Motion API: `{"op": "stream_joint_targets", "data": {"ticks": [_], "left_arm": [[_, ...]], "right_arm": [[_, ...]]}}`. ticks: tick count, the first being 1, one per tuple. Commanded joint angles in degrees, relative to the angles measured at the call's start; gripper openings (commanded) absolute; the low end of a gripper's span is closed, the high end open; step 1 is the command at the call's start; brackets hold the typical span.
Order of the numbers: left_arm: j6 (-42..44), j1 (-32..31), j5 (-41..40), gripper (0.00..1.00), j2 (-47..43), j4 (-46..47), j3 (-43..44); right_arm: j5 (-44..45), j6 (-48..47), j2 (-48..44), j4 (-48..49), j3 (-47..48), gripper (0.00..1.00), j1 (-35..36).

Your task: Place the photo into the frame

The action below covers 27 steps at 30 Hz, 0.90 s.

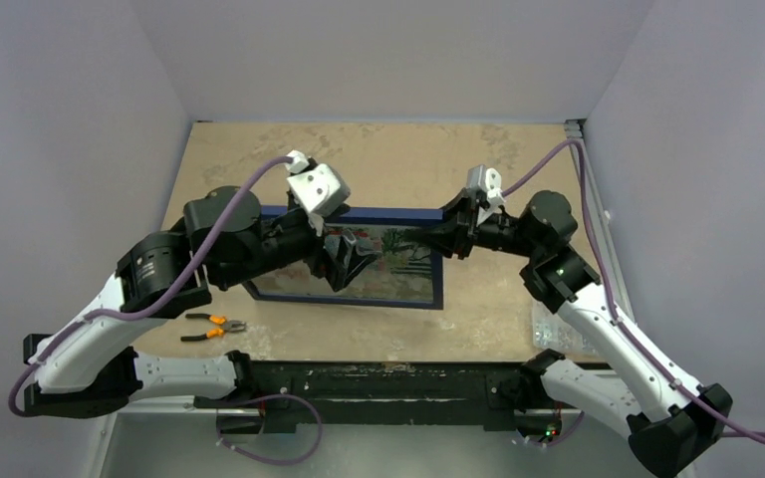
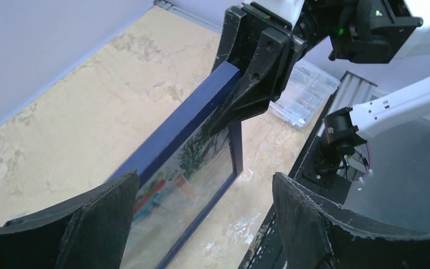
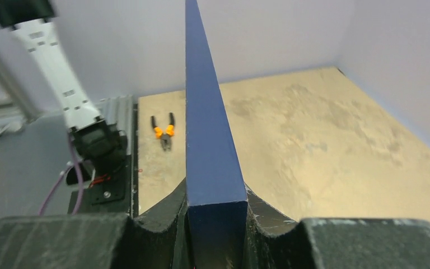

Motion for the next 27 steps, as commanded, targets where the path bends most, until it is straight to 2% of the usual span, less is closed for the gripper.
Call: {"op": "stream_joint_targets", "data": {"ticks": [1, 8, 15, 23, 25, 27], "left_arm": [[-3.17, 0.06, -4.87, 0.86, -1.94, 3.84, -3.15], [-8.44, 0.06, -5.92, 0.86, -2.28, 2.83, -10.85], [-17.46, 0.92, -5.86, 0.86, -1.54, 4.73, -22.01], [-25.59, 5.36, -1.37, 0.86, 0.75, 9.64, -32.75], [-26.91, 6.83, 0.06, 0.86, 1.46, 11.27, -35.20], [-27.74, 8.11, 1.07, 0.86, 2.48, 12.89, -37.14]], "right_arm": [[21.46, 3.78, -1.14, -0.71, -2.11, 0.00, -0.33], [30.02, 5.60, 2.26, -6.39, -3.18, 0.00, -2.16], [20.21, 14.60, 10.05, -8.40, -4.70, 0.00, -17.62], [23.04, 16.78, 17.67, -9.83, -10.31, 0.00, -24.33], [24.48, 17.41, 18.41, -8.84, -12.02, 0.15, -25.55], [26.21, 17.42, 18.85, -8.79, -13.33, 0.38, -26.61]]}}
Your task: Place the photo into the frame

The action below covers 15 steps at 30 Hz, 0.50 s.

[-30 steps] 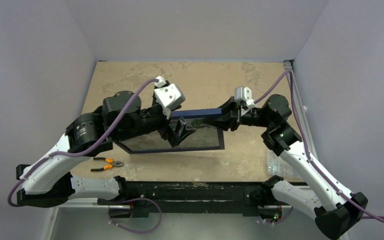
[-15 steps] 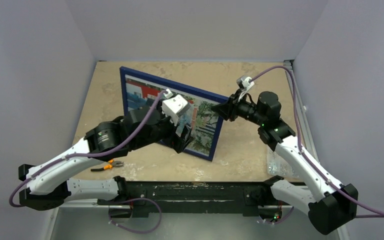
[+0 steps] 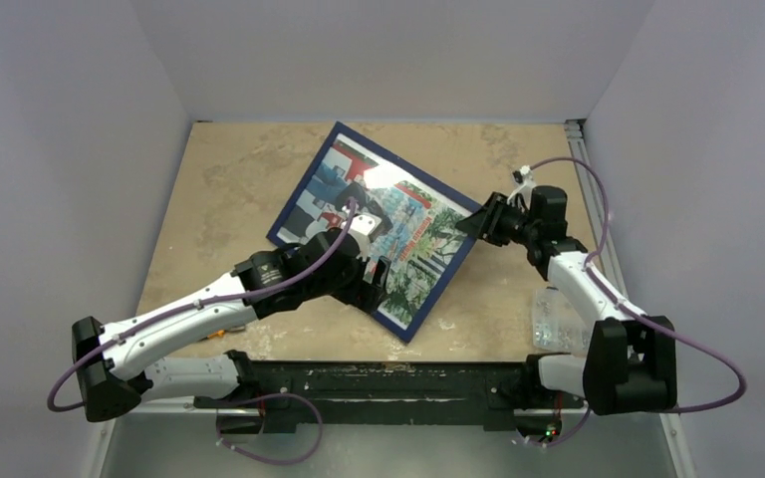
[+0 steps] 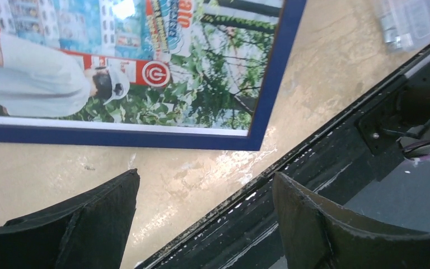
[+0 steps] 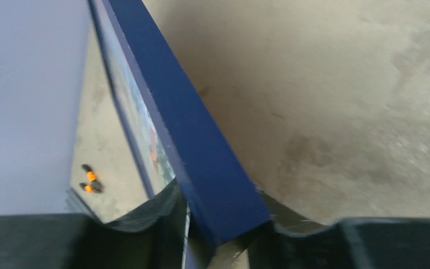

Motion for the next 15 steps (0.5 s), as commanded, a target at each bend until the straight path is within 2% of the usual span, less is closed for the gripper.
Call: {"op": "stream_joint_targets", "data": {"ticks": [1, 3, 7, 11, 15], "left_arm": [[-4.82, 2.85, 3.44, 0.86, 1.95, 5.97, -3.51], [-5.19, 3.93, 4.19, 0.86, 3.31, 6.38, -4.07], [-5.49, 5.62, 6.01, 0.86, 5.55, 7.12, -4.05], [-5.60, 6.51, 6.44, 0.86, 6.07, 7.51, -3.90], [-5.84, 7.47, 5.61, 0.86, 5.60, 6.66, -3.69]], "right_arm": [[12.24, -10.06, 1.11, -0.68, -3.87, 0.47, -1.64], [15.17, -10.17, 0.62, 1.04, -5.24, 0.58, -2.11], [20.13, -9.80, 0.00, 1.87, -6.85, 0.74, -2.32], [22.81, -9.29, 0.81, 0.13, -5.62, 0.78, -2.32], [23.00, -9.51, 0.41, -6.30, -2.77, 0.79, -2.29]]}}
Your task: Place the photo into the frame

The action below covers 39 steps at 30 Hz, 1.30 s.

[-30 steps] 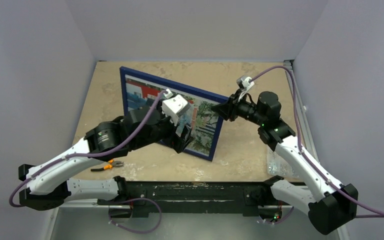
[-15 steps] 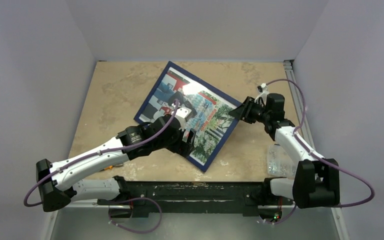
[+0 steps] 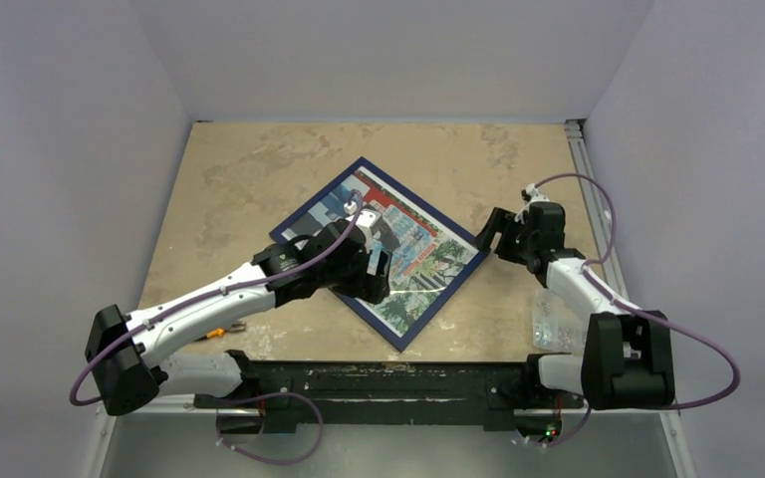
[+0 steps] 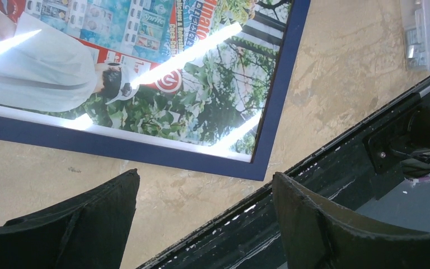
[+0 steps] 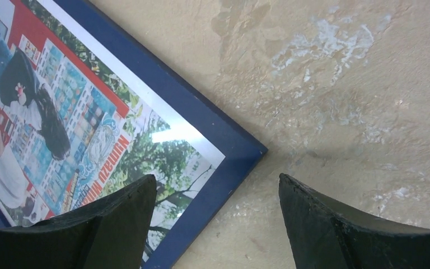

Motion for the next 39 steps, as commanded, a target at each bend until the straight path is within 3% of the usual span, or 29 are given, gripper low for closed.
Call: {"op": "stream_joint_targets", "data": {"ticks": [1, 7, 10, 16, 25, 33, 39], "left_arm": [[-1.63, 1.41, -0.19, 0.86, -0.96, 1.36, 0.54], [-4.06, 3.91, -3.63, 0.88, -3.70, -1.83, 1.29], [-6.79, 5.30, -6.51, 0.89, -5.07, -7.70, 4.44], [-9.54, 5.46, -11.35, 0.95, -7.67, -16.92, 12.89], [-8.85, 5.41, -10.78, 0.96, -10.82, -16.73, 15.13], [-8.19, 5.46, -9.99, 0.95, -11.54, -16.96, 14.32], [-7.06, 5.46, -10.05, 0.94, -11.99, -16.83, 13.48]], "right_arm": [[3.43, -0.98, -1.32, -5.49, 4.88, 0.79, 0.05], [-0.75, 5.06, -0.55, -16.11, 6.19, 0.80, 0.20], [-2.57, 7.89, 0.00, -19.31, 5.16, 0.81, 1.61], [2.30, 11.88, -0.87, -19.89, 3.56, 0.83, 12.41], [11.38, 16.84, 4.60, -19.19, 4.33, 0.85, 22.52], [18.19, 18.02, 10.92, -18.75, 6.42, 0.61, 27.07], [26.33, 15.55, 16.93, -21.57, 9.47, 0.57, 28.92]]}}
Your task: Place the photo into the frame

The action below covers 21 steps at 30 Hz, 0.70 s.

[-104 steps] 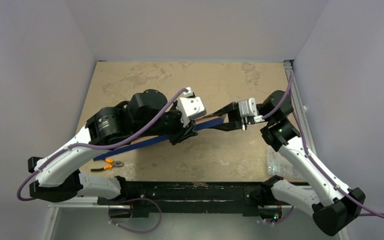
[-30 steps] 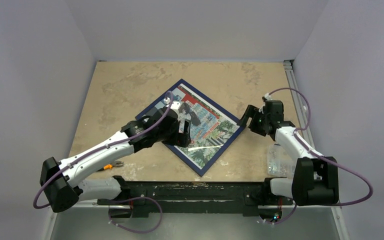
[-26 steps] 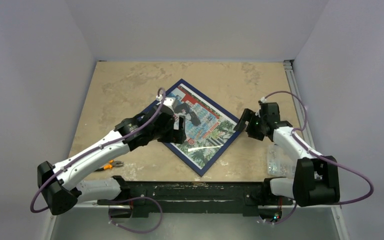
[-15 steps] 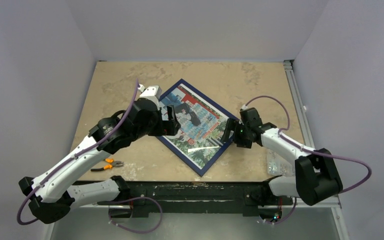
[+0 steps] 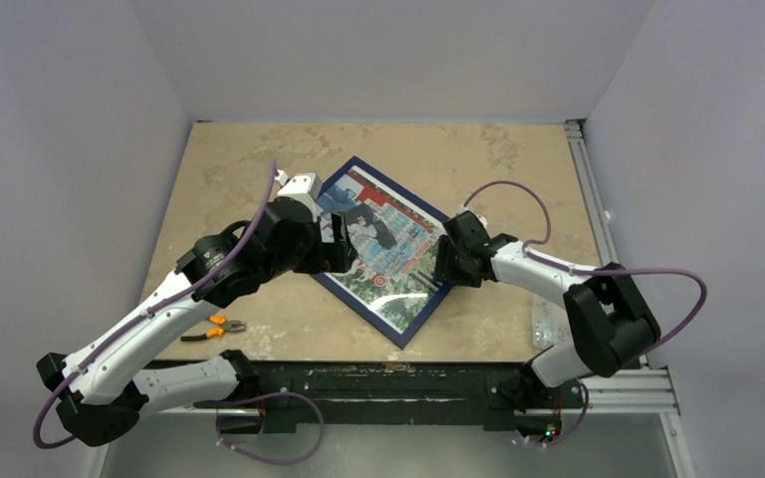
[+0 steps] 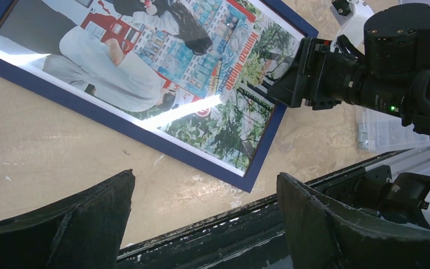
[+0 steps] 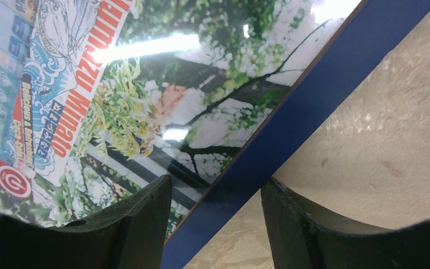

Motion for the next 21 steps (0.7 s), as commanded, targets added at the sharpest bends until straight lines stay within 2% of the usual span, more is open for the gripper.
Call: {"op": "stream_joint_targets", "data": {"ticks": [1, 3, 9, 14, 21], "left_arm": [[1.28, 0.23, -0.72, 0.94, -1.17, -0.39, -0.31], [1.34, 0.24, -1.40, 0.94, -1.36, -0.91, -1.22], [1.48, 0.23, -2.34, 0.94, 0.22, -2.06, -2.61], [1.87, 0.60, -2.49, 0.94, 3.18, -2.83, -3.16], [3.74, 4.82, 1.10, 0.95, 5.06, -1.75, -6.29]], "right_arm": [[8.73, -1.53, 6.29, -2.06, 0.63, 0.54, 0.72], [9.78, -2.70, 7.18, -2.43, 1.57, 0.47, 0.72], [12.08, -8.38, 8.86, -4.53, 6.48, 0.37, 0.66], [13.86, -12.44, 10.47, -6.26, 10.78, 0.15, -0.56], [14.26, -18.63, 13.98, -8.13, 17.28, 0.00, -7.84]]}}
